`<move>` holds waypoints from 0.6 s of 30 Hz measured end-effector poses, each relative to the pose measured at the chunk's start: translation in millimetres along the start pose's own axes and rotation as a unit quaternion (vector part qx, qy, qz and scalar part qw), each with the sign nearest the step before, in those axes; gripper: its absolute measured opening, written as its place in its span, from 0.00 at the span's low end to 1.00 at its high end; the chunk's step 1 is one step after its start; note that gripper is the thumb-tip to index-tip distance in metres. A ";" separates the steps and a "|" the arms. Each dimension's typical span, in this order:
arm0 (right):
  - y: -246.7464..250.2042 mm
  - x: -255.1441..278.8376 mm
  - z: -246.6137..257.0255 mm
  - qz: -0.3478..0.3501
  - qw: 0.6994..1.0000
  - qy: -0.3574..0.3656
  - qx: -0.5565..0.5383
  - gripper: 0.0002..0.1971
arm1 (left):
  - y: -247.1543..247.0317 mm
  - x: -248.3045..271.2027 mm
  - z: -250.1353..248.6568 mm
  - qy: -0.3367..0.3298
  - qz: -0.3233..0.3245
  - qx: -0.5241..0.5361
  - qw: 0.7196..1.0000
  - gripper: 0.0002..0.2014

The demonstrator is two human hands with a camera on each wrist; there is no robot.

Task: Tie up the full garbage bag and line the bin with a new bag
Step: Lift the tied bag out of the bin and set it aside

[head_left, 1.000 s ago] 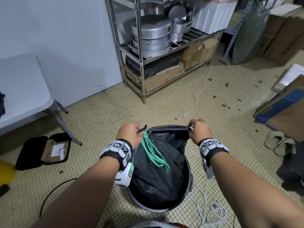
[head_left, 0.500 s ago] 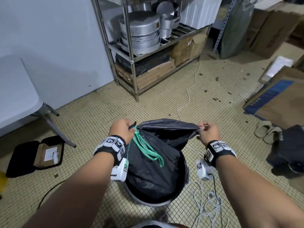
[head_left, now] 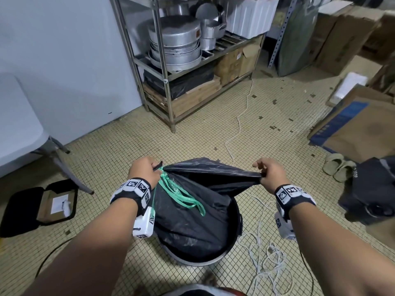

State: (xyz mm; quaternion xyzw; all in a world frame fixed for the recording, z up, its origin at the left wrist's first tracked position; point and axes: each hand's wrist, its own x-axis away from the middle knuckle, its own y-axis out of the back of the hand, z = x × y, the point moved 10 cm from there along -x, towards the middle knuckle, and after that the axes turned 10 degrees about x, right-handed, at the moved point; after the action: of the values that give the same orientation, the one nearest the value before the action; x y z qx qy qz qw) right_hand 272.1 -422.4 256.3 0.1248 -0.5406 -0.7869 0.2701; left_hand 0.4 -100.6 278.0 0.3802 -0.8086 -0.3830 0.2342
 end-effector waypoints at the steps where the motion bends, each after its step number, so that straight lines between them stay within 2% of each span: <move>1: 1.5 1.4 -5.1 -0.007 1.000 0.003 0.026 0.22 | 0.4 0.3 0.9 0.001 0.000 -0.001 1.000 0.11; 4: 6.2 8.1 -24.9 -0.007 0.998 -0.022 0.055 0.20 | 0.5 1.6 1.6 0.010 0.004 -0.002 1.000 0.10; 6: 3.9 13.0 -44.5 0.018 0.995 -0.085 0.046 0.16 | 0.3 2.0 -0.1 0.019 0.006 -0.004 1.000 0.09; 8: 2.2 20.8 -65.9 0.040 0.983 -0.180 0.013 0.10 | 0.0 2.3 -2.4 0.022 0.008 -0.006 1.000 0.08; 10: -2.2 33.4 -85.8 0.038 0.954 -0.279 -0.103 0.07 | 0.0 3.3 -4.7 0.023 0.007 -0.010 1.000 0.10; 12: -7.6 44.0 -96.6 0.014 0.913 -0.332 -0.238 0.05 | 0.3 4.2 -6.6 0.024 0.007 -0.009 1.000 0.11; 15: -14.0 50.9 -100.1 -0.016 0.855 -0.345 -0.386 0.04 | 1.9 5.9 -9.8 0.020 0.005 -0.005 1.000 0.10; 18: -15.5 51.0 -98.2 -0.033 0.802 -0.335 -0.493 0.08 | 1.9 5.8 -13.4 0.009 0.010 -0.011 1.000 0.10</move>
State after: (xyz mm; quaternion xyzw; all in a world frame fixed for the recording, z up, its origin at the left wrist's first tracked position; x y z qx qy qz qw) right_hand 273.6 -523.8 209.2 -0.2790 -0.1317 -0.9485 0.0711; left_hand 5.1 -110.2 288.0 0.3728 -0.8058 -0.3863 0.2500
